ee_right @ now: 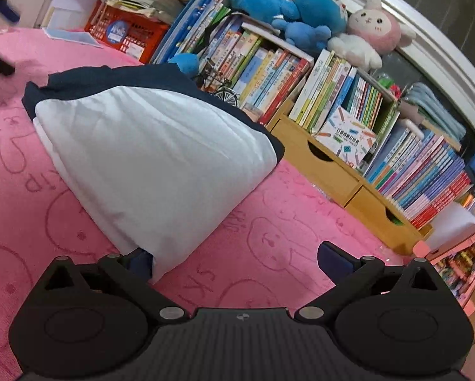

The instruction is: Fold clothes

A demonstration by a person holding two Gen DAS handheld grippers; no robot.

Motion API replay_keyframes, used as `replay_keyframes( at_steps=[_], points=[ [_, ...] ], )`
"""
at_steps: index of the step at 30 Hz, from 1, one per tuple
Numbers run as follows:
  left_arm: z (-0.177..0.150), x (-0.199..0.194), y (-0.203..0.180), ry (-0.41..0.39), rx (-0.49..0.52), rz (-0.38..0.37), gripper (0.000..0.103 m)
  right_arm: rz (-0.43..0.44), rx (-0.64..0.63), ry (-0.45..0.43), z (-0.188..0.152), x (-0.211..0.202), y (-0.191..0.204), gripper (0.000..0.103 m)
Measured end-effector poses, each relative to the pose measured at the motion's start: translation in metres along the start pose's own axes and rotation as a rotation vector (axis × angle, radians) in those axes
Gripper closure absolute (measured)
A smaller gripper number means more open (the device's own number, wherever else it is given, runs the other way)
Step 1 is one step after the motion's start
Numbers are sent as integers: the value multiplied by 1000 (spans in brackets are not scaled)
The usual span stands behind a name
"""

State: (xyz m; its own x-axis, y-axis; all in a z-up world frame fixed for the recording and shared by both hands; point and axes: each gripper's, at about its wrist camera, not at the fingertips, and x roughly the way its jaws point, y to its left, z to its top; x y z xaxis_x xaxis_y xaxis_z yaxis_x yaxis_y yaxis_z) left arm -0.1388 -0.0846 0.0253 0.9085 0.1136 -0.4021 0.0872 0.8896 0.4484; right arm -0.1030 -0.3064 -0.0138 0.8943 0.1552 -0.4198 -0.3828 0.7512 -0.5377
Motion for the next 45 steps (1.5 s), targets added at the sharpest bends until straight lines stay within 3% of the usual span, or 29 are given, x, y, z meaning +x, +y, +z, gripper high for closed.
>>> replay_keyframes(
  at_steps=[4,5,7,8,10,15,24,26,27,29,32,34,37,40,45],
  points=[
    [25,-7,-49,-132,199,-92,0,9,-9,-21,0,-4,2,4],
    [29,-6,-61,-148,255,-121,0,53,36,-21,2,-5,-4,9],
    [34,-5,-81,-172,369,-179,0,170,161,-6,5,-4,-20,43],
    [33,-4,-93,-183,419,-194,0,227,232,13,6,0,-27,49],
    [28,-1,-120,-205,508,-215,0,333,372,54,5,9,-42,55],
    [33,9,-149,-232,553,-253,0,424,502,74,1,14,-53,74],
    [55,31,-183,-304,665,-218,0,588,813,66,0,20,-99,76],
    [60,38,-190,-311,677,-154,15,574,792,56,1,18,-100,76],
    [60,42,-191,-312,686,-136,29,562,770,53,3,17,-98,76],
    [59,47,-193,-308,700,-127,35,538,731,60,2,15,-92,74],
    [51,49,-200,-304,745,-125,55,492,701,71,-2,12,-86,53],
    [47,50,-203,-293,776,-129,68,473,701,81,-5,13,-85,51],
    [46,52,-199,-251,776,-143,73,455,721,93,-10,17,-83,55],
    [42,54,-180,-196,755,-141,73,393,652,77,-8,13,-75,56],
    [36,54,-136,-61,644,-143,73,348,580,80,-12,9,-68,56]
  ],
)
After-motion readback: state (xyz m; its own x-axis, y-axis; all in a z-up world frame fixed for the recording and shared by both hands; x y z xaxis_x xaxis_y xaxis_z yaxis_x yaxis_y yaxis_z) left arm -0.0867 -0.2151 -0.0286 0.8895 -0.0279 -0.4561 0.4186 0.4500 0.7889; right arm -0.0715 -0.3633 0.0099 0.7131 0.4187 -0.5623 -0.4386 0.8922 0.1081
